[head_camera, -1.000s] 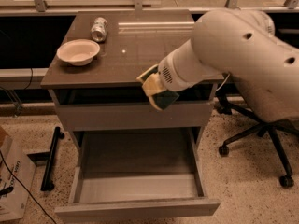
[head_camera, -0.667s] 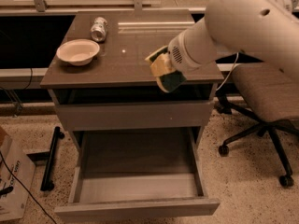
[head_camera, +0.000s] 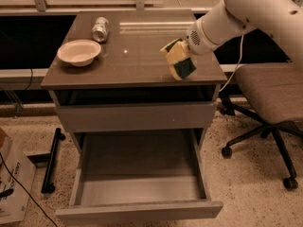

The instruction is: Pick sponge from middle drawer and place on counter

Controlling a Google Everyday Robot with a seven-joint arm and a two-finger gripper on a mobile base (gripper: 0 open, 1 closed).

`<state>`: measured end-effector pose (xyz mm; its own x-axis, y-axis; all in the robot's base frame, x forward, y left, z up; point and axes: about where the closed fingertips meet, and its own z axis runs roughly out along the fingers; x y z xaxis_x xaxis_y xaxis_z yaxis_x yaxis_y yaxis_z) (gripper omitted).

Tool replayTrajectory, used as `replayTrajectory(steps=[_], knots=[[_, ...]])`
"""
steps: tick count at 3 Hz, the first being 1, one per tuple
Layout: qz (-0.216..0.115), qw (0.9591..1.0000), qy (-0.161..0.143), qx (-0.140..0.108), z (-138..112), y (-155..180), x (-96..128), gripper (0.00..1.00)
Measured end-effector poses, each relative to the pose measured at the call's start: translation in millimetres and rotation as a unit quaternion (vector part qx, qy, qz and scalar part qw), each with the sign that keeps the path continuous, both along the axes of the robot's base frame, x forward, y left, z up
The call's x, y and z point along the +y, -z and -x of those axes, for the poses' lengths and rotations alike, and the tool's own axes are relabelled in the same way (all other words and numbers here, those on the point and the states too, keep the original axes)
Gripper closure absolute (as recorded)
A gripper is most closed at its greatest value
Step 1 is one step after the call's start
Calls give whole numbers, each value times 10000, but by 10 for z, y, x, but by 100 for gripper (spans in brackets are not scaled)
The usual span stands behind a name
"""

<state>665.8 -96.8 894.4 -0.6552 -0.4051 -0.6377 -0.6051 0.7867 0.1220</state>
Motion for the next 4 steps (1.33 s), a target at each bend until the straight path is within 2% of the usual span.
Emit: replayTrajectory(steps=[1,2,4], knots=[[105,9978,-343,558,-346,455,-153,76],[95,9955,-475,813,-546,682,-242,45],[95,9955,-475,813,-546,680,-242,1]])
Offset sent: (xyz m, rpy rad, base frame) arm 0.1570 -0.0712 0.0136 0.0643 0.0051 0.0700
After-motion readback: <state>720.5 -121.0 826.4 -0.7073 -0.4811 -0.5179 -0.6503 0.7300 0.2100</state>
